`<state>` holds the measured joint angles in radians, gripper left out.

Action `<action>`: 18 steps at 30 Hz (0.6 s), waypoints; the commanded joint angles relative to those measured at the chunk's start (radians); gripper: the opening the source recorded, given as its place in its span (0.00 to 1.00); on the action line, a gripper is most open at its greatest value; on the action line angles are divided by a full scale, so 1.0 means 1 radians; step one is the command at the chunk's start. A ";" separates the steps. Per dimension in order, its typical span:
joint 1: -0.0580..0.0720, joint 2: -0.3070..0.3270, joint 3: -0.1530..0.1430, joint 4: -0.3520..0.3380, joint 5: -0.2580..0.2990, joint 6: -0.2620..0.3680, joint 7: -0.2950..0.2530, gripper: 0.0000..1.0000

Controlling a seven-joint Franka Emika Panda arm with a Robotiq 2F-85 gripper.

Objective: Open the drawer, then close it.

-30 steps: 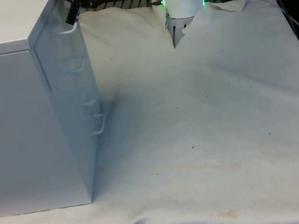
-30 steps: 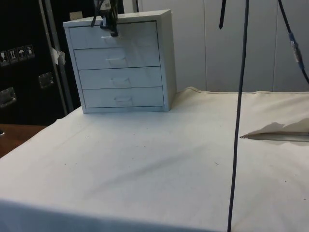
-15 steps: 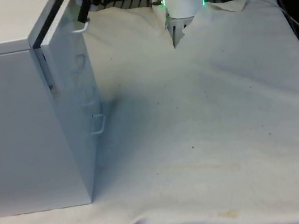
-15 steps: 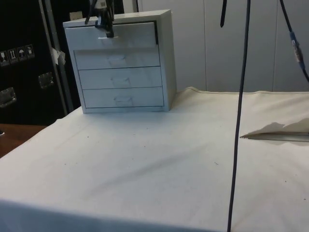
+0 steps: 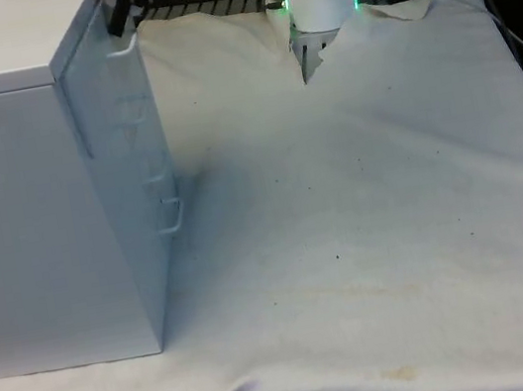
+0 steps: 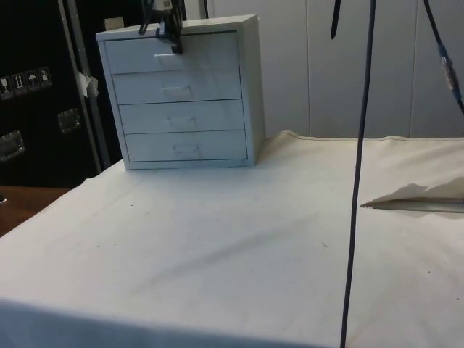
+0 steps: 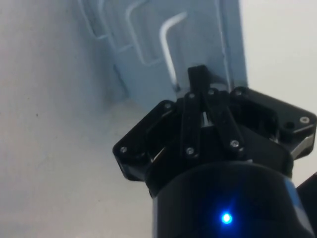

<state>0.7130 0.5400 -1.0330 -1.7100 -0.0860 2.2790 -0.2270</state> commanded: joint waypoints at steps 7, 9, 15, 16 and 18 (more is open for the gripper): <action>0.007 -0.016 -0.006 0.017 0.003 -0.018 -0.010 0.00; 0.010 -0.023 -0.007 0.026 0.003 -0.030 -0.010 0.00; 0.018 -0.039 -0.007 0.053 0.002 -0.066 -0.007 0.00; 0.020 -0.040 -0.005 0.057 0.004 -0.069 -0.004 0.00; 0.023 -0.041 -0.001 0.060 0.007 -0.071 0.003 0.00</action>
<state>0.7330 0.5010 -1.0370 -1.6500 -0.0840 2.2100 -0.2270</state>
